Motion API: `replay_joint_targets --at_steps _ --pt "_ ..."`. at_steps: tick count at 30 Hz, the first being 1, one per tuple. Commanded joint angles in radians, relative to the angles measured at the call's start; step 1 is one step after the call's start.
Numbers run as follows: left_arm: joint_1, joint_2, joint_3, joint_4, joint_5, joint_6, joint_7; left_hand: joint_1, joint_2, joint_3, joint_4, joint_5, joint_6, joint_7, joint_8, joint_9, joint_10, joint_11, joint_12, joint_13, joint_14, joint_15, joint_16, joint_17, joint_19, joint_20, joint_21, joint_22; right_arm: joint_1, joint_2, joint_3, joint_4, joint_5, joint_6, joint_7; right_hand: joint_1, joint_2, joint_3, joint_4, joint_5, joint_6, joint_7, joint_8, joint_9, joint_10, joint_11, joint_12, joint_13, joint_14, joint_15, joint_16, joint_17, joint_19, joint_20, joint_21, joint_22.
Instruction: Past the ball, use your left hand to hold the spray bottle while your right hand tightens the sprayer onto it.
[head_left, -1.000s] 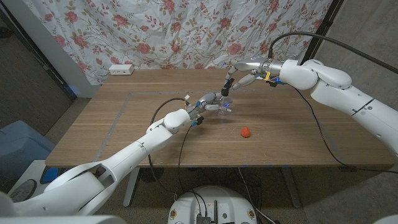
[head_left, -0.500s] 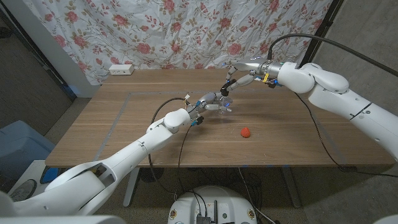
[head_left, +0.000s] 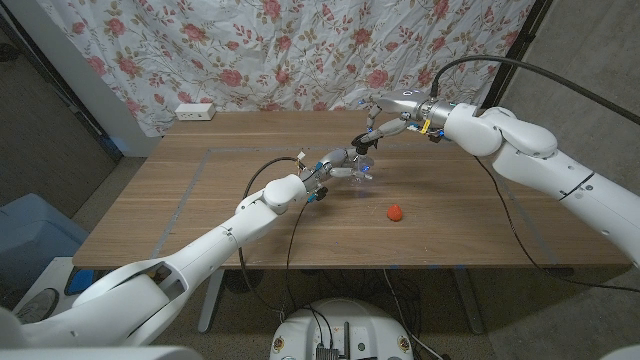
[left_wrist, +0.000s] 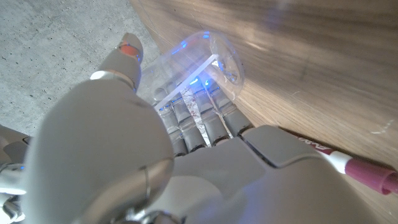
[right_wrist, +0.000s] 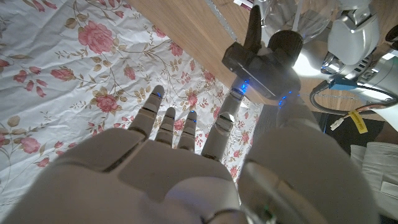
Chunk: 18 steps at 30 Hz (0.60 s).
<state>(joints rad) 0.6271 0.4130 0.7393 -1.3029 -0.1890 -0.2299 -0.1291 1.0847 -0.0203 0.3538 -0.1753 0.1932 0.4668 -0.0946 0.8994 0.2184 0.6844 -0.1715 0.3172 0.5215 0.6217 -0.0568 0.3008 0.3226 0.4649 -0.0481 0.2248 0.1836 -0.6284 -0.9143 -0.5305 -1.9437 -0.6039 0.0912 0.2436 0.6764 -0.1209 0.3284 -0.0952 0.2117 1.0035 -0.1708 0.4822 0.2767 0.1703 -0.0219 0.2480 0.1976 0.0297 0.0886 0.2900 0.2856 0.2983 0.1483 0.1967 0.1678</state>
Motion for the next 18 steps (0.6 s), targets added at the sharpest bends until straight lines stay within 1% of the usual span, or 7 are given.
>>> replay_joint_targets --at_steps 1,3,4,10,12,15,18 --pt "0.007 0.002 0.001 -0.010 0.001 0.003 0.002 -0.041 0.138 0.013 0.006 0.007 0.019 0.011 0.007 0.002 0.013 0.000 -0.005 0.002 0.007 -0.133 0.000 0.004 0.007 -0.001 0.000 0.002 -0.032 0.005 0.000 -0.031 -0.062 -0.051 -0.058 -0.005 0.003 -0.002 -0.003 0.000 0.026 -0.002 0.015 0.002 0.025 -0.003 0.008 0.002 0.024 -0.008 0.012 0.002 0.029 -0.011 0.009 0.001" --pt "0.008 0.003 0.001 -0.012 0.001 0.004 0.003 -0.041 0.139 0.013 0.006 0.007 0.019 0.011 0.007 0.002 0.013 0.000 -0.005 0.002 0.007 -0.132 -0.001 0.004 0.007 -0.001 0.001 0.002 -0.043 0.006 0.000 -0.036 -0.081 -0.059 -0.080 -0.006 0.004 -0.002 -0.005 0.000 0.033 -0.003 0.020 0.003 0.037 -0.010 0.010 0.002 0.028 -0.013 0.014 0.002 0.038 -0.014 0.010 0.002" --pt "0.009 0.004 0.001 -0.014 0.001 0.005 0.004 -0.041 0.138 0.013 0.005 0.007 0.019 0.011 0.007 0.002 0.014 0.001 -0.005 0.002 0.008 -0.133 0.000 0.004 0.007 -0.001 0.001 0.002 -0.047 0.007 0.000 -0.040 -0.085 -0.065 -0.082 -0.007 0.005 -0.002 -0.008 0.001 0.047 -0.003 0.027 0.003 0.045 -0.012 0.011 0.002 0.039 -0.018 0.018 0.002 0.049 -0.024 0.012 0.002" --pt "0.014 0.007 0.000 -0.024 0.001 0.008 0.005 -0.041 0.140 0.014 0.006 0.007 0.019 0.013 0.009 0.002 0.011 -0.002 -0.007 0.002 0.008 -0.132 0.000 0.005 0.007 0.000 0.000 0.002 -0.071 0.013 -0.002 -0.060 -0.125 -0.097 -0.116 -0.008 0.007 -0.001 -0.019 0.002 0.098 -0.002 0.055 0.007 0.097 -0.017 0.019 0.002 0.077 -0.043 0.032 0.003 0.071 -0.030 0.011 0.002" --pt "0.015 0.008 0.000 -0.026 0.001 0.008 0.005 -0.041 0.139 0.014 0.006 0.007 0.019 0.012 0.009 0.002 0.013 -0.002 -0.007 0.003 0.009 -0.132 -0.001 0.005 0.007 -0.001 0.000 0.002 -0.076 0.014 -0.005 -0.067 -0.141 -0.106 -0.120 -0.008 0.007 0.000 -0.022 0.003 0.118 -0.002 0.066 0.009 0.109 -0.017 0.020 0.002 0.085 -0.048 0.036 0.004 0.078 -0.032 0.011 0.002" --pt "0.016 0.008 0.000 -0.026 0.000 0.007 0.005 -0.042 0.139 0.014 0.006 0.007 0.019 0.012 0.010 0.002 0.014 0.000 -0.007 0.003 0.009 -0.131 -0.001 0.004 0.007 0.000 0.000 0.002 -0.085 0.016 -0.008 -0.075 -0.159 -0.120 -0.127 -0.008 0.007 0.000 -0.024 0.003 0.130 -0.003 0.073 0.010 0.124 -0.018 0.022 0.002 0.097 -0.056 0.040 0.004 0.086 -0.035 0.012 0.002" --pt "0.017 0.009 0.000 -0.028 0.001 0.006 0.004 -0.042 0.140 0.015 0.007 0.007 0.020 0.012 0.011 0.002 0.015 -0.001 -0.007 0.003 0.009 -0.131 -0.002 0.004 0.007 0.000 0.000 0.002 -0.090 0.017 -0.012 -0.083 -0.178 -0.130 -0.129 -0.004 0.008 0.002 -0.031 0.005 0.160 0.001 0.089 0.012 0.141 -0.023 0.024 0.002 0.112 -0.069 0.046 0.004 0.097 -0.040 0.012 0.002"
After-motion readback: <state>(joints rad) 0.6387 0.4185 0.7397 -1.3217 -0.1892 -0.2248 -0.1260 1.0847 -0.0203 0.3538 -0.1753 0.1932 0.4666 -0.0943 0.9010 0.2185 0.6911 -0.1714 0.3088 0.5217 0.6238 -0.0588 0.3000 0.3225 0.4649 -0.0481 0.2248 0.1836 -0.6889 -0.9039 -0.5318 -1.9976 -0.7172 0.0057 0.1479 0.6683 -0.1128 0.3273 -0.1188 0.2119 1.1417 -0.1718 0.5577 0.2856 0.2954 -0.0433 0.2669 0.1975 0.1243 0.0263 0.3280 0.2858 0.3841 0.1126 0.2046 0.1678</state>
